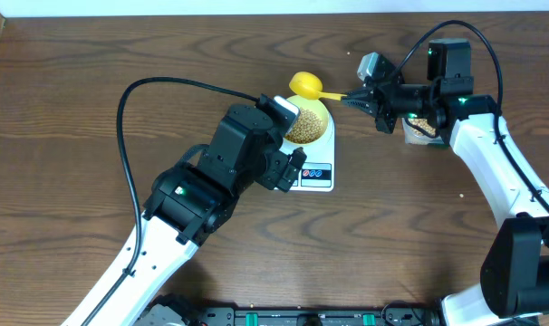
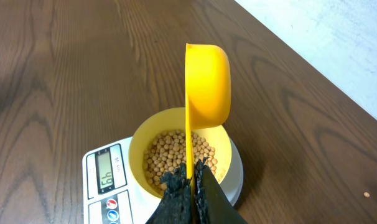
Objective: Scoop item into bowl and weigh 50g on scale
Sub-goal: 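Tilt the scoop slightly with the right gripper, trickling soybeans into the bowl, then carry the scoop right back over the soybean container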
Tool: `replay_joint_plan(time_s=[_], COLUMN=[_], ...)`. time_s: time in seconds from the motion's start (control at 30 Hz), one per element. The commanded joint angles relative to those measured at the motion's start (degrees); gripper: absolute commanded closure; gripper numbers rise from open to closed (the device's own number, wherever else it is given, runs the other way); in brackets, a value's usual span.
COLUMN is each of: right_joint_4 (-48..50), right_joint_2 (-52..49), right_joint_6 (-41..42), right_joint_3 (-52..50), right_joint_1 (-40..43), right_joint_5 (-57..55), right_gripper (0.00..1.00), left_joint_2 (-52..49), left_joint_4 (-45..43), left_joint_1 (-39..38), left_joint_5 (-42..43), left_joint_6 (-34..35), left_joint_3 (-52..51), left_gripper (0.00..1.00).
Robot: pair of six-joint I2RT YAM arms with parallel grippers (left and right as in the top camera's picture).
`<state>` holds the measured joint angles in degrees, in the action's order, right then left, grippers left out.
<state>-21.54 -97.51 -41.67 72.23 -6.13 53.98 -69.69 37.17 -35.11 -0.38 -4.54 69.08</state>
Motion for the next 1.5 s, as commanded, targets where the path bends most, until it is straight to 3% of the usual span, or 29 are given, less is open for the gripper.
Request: replay_joint_plan(time_s=[0.0, 1.17, 1.27, 1.47], right_joint_4=[0.09, 0.17, 1.62, 9.53], right_joint_2=[-0.66, -0.66, -0.66, -0.63], right_joint_6=[-0.85, -0.50, 3.17, 18.01], right_joint_3=[-0.15, -0.15, -0.15, -0.15], right_joint_1=[-0.35, -0.35, -0.28, 0.46], right_joint_5=[0.31, -0.09, -0.09, -0.35], right_gripper=[0.99, 0.99, 0.99, 0.99], left_joint_2=[0.07, 0.07, 0.07, 0.07], left_joint_4=[0.15, 0.15, 0.15, 0.15], left_joint_1=[-0.22, -0.22, -0.22, -0.22], left_joint_5=[-0.74, -0.74, -0.74, -0.74], left_joint_6=[-0.15, -0.15, -0.15, -0.15], left_joint_3=[-0.59, -0.59, -0.59, -0.59], left_gripper=[0.03, 0.03, 0.03, 0.02])
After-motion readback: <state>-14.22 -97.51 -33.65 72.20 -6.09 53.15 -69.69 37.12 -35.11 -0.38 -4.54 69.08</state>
